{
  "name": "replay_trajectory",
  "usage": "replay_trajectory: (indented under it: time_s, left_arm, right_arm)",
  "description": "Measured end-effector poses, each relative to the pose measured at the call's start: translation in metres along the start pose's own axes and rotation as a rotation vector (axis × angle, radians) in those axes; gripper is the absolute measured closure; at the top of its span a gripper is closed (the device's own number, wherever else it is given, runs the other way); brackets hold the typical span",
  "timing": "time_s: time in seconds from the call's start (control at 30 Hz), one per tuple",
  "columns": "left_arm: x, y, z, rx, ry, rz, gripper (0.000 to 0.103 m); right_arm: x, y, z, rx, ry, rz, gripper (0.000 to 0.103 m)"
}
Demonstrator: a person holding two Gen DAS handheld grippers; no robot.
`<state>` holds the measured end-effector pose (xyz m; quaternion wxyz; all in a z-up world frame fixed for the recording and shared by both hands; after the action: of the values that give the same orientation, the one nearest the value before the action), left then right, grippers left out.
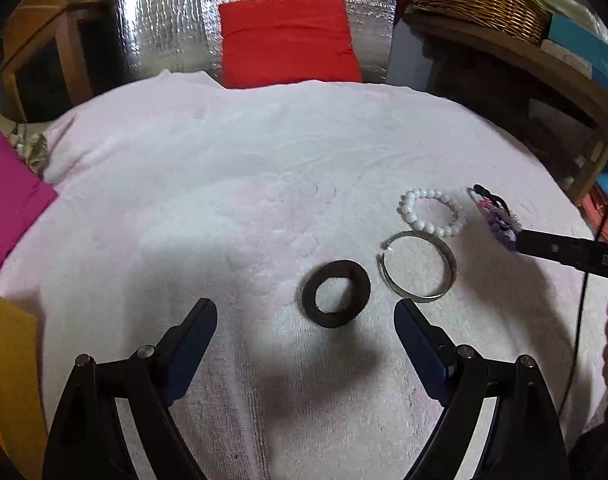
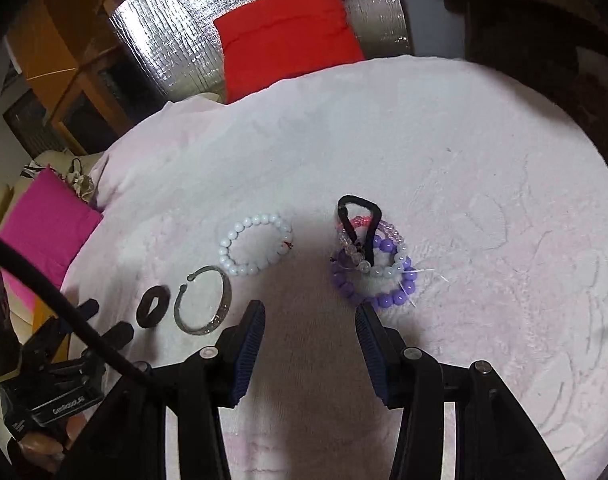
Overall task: Organize jewelry
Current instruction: 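Grasp the black rubber ring with the left tool while the right tool grasps the silver bangle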
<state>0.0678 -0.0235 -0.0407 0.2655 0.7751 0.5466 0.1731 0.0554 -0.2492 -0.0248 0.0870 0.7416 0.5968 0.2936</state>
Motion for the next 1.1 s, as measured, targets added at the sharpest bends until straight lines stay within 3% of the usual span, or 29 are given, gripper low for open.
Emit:
replay_trajectory:
  time_s: [0.33, 0.63, 0.73, 0.83, 1.1]
  left_arm:
    - [0.003, -0.003, 0.009, 0.036, -0.008, 0.013, 0.013]
    - [0.008, -0.001, 0.024, 0.051, -0.006, 0.029, 0.016]
    - [0.003, -0.004, 0.033, 0.072, -0.010, 0.068, 0.035]
    - [0.001, -0.003, 0.034, 0.052, -0.035, 0.081, 0.051]
    - [0.010, -0.001, 0.034, 0.038, -0.087, 0.046, 0.085]
  right_arm:
    - [0.045, -0.002, 0.034, 0.067, 0.062, -0.052, 0.053]
    - [0.050, 0.001, 0.047, 0.061, 0.063, -0.036, 0.053]
    - [0.050, 0.002, 0.047, 0.056, 0.061, -0.036, 0.054]
    - [0.052, 0.003, 0.048, 0.045, 0.051, -0.049, 0.072]
    - [0.069, -0.001, 0.057, 0.008, -0.040, -0.160, 0.099]
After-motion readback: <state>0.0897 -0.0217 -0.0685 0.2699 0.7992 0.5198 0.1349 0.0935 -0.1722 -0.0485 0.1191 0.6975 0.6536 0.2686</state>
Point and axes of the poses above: each gripper's, at about its wrist camera, not at the fingertips, and z roughly the way its jaws point, x to its left, y to its top, the point moved 2 cm from there along z, roughly the way its jaws point, and after that the axes turned 2 degrees about x, right-handed, at the moved point
